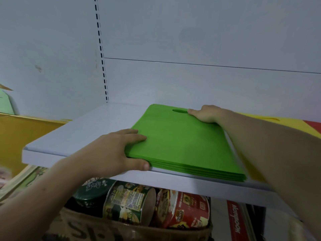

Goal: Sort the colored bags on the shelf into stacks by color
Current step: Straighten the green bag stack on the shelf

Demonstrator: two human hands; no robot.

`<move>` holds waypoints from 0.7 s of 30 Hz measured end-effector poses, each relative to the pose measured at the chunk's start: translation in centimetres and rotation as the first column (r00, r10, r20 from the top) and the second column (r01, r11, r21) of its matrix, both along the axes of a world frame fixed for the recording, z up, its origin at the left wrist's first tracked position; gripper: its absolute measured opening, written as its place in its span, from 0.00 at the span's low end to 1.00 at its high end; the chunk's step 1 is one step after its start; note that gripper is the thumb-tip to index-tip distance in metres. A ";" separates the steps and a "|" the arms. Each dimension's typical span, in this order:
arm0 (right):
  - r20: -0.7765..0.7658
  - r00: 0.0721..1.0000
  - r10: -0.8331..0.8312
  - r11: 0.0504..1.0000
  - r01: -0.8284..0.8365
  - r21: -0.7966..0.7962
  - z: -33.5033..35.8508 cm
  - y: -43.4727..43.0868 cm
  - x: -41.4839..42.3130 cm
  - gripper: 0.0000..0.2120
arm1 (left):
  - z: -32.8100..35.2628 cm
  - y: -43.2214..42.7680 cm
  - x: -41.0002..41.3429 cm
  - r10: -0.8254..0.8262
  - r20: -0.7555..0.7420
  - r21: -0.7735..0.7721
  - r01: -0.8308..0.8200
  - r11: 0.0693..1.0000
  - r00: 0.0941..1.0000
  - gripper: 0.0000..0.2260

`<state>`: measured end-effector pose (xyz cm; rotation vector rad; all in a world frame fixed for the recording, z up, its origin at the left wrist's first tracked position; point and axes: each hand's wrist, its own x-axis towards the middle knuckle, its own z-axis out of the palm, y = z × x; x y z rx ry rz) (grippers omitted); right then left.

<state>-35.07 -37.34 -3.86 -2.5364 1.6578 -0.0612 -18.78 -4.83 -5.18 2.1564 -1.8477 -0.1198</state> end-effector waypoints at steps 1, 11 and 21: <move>0.001 1.000 0.009 1.000 -0.009 0.008 0.0 0.0 0.1 0.44 | 0.0 0.0 0.0 -0.003 0.005 0.010 0.003 1.000 1.000 0.57; -0.007 0.998 0.065 0.996 -0.065 -0.060 -0.4 -0.2 0.6 0.42 | -0.3 0.3 -0.4 -0.007 0.029 -0.068 0.009 0.998 1.000 0.57; -0.014 0.998 0.062 0.997 -0.062 -0.045 -0.2 0.7 0.6 0.38 | -0.3 0.7 -0.2 0.000 0.011 -0.084 0.001 0.996 1.000 0.58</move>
